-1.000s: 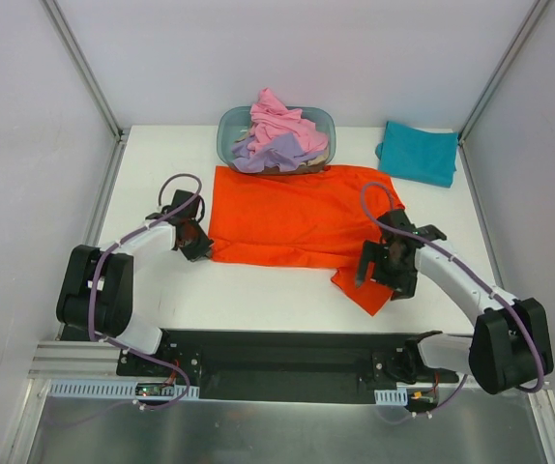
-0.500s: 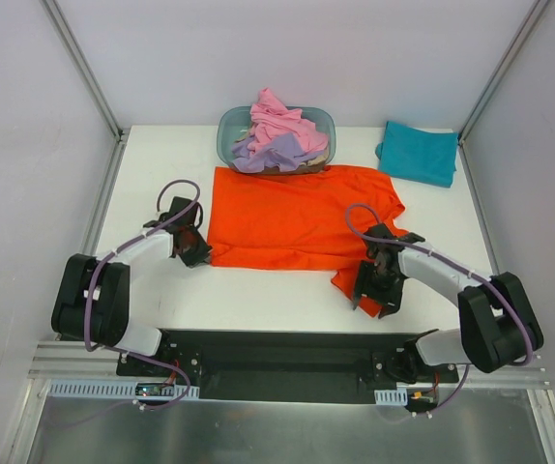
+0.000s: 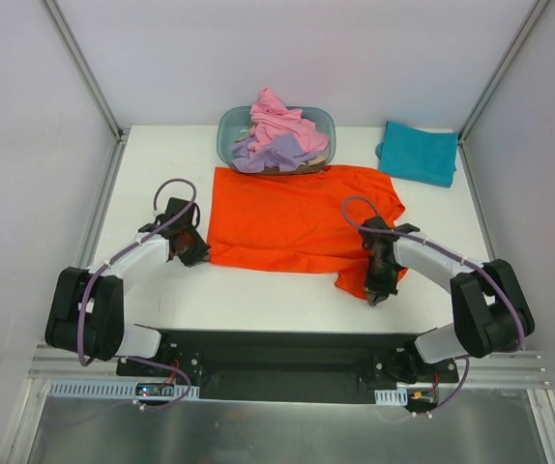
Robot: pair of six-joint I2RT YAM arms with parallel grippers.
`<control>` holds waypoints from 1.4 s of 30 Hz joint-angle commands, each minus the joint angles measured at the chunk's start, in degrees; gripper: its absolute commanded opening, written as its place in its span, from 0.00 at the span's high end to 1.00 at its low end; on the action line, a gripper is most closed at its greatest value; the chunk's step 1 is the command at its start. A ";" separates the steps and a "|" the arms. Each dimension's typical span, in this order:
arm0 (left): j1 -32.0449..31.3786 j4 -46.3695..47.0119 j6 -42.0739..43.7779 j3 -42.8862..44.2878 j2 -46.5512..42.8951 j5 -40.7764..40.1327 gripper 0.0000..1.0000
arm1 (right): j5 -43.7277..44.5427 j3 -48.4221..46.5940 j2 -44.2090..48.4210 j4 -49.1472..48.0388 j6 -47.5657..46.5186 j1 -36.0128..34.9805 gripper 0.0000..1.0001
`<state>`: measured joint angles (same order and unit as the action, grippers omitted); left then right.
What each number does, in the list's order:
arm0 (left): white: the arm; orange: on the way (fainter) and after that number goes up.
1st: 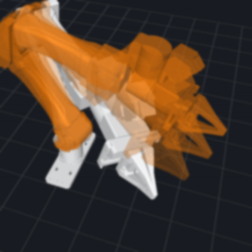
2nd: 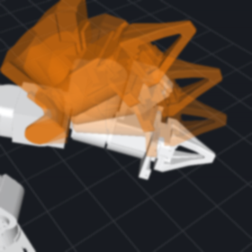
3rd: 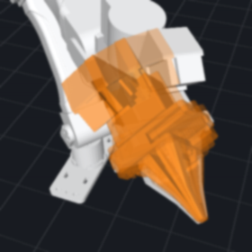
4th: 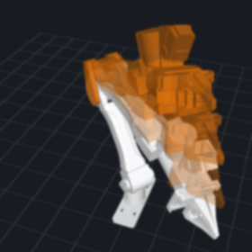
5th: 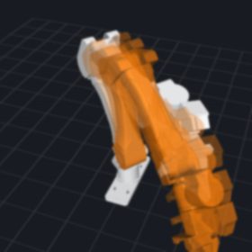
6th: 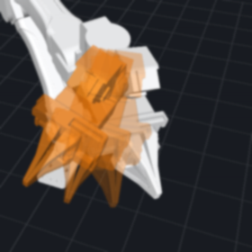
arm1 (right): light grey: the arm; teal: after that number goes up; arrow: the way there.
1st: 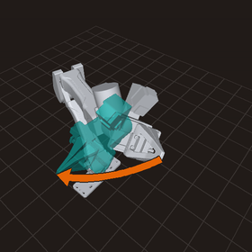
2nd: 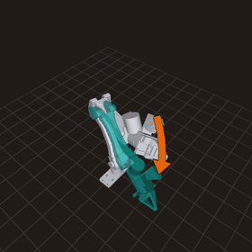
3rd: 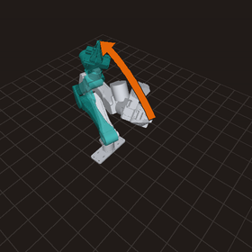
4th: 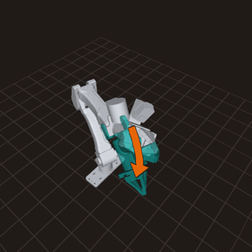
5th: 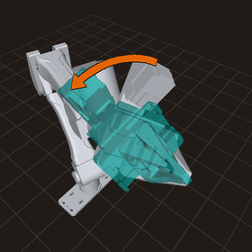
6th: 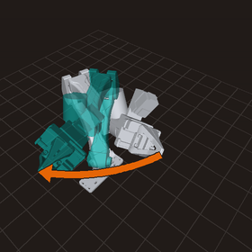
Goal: Fold and stack the t-shirts
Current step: Flatten the tshirt out
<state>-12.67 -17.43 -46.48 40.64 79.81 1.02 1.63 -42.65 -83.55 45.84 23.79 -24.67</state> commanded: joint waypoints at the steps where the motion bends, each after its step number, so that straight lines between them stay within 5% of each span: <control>1: 0.19 -0.32 1.30 2.59 -6.76 -0.66 1.00 | 12.24 -10.50 7.42 -0.42 -5.22 1.11 0.99; 17: 0.19 -0.06 14.30 36.25 -19.86 -4.26 1.00 | 17.89 -54.18 20.78 -6.64 -26.85 12.01 0.99; 27: 0.19 -0.06 22.57 57.94 -28.83 4.69 1.00 | 5.34 -78.79 27.28 -5.33 -35.30 11.92 0.99; 35: 0.19 -0.41 23.63 66.23 -32.26 11.11 1.00 | -6.55 -84.26 33.10 -4.10 -35.22 11.92 0.99; 42: 0.19 -0.32 23.28 59.30 -32.09 7.43 1.00 | -5.59 -77.95 33.98 -5.06 -35.31 11.92 0.99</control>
<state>-12.69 -17.74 -24.36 104.95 45.63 11.35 -3.99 -125.99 -47.66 41.41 -10.37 -13.15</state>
